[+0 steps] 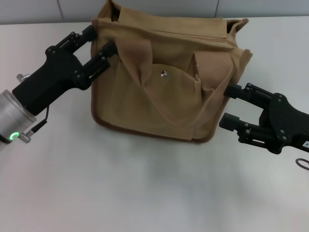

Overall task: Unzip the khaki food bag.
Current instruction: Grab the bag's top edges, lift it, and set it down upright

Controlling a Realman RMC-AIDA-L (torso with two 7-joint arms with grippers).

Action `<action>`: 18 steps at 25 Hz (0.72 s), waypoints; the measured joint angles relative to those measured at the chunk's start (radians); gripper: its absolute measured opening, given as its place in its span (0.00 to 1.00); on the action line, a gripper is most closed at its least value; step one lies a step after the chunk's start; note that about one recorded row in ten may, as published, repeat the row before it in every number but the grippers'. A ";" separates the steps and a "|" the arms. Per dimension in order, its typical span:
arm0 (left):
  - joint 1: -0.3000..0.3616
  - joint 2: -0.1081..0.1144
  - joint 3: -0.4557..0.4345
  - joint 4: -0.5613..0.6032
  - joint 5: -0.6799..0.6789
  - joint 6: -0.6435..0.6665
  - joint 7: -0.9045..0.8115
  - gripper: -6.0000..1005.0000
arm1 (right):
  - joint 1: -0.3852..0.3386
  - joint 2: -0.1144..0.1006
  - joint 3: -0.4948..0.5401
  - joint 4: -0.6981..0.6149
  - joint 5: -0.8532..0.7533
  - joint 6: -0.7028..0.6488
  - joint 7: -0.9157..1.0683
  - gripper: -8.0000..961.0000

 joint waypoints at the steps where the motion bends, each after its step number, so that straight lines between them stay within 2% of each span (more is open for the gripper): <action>1: -0.003 0.000 0.001 -0.003 -0.005 -0.009 0.001 0.44 | -0.001 0.000 0.000 0.000 0.000 0.000 0.000 0.83; 4: -0.008 0.000 -0.001 -0.007 -0.017 -0.019 0.001 0.51 | -0.005 0.000 0.000 0.001 0.000 0.000 0.000 0.83; 7: 0.006 0.004 -0.003 -0.008 -0.050 0.017 0.002 0.63 | -0.008 0.000 0.001 0.001 0.000 0.000 0.000 0.83; 12: 0.030 0.006 0.000 0.001 -0.097 0.075 0.002 0.53 | -0.008 0.000 0.002 0.001 0.000 0.006 0.000 0.83; 18: 0.003 0.002 0.034 -0.008 -0.094 0.033 0.010 0.53 | -0.004 0.000 0.002 0.001 0.000 0.013 0.000 0.83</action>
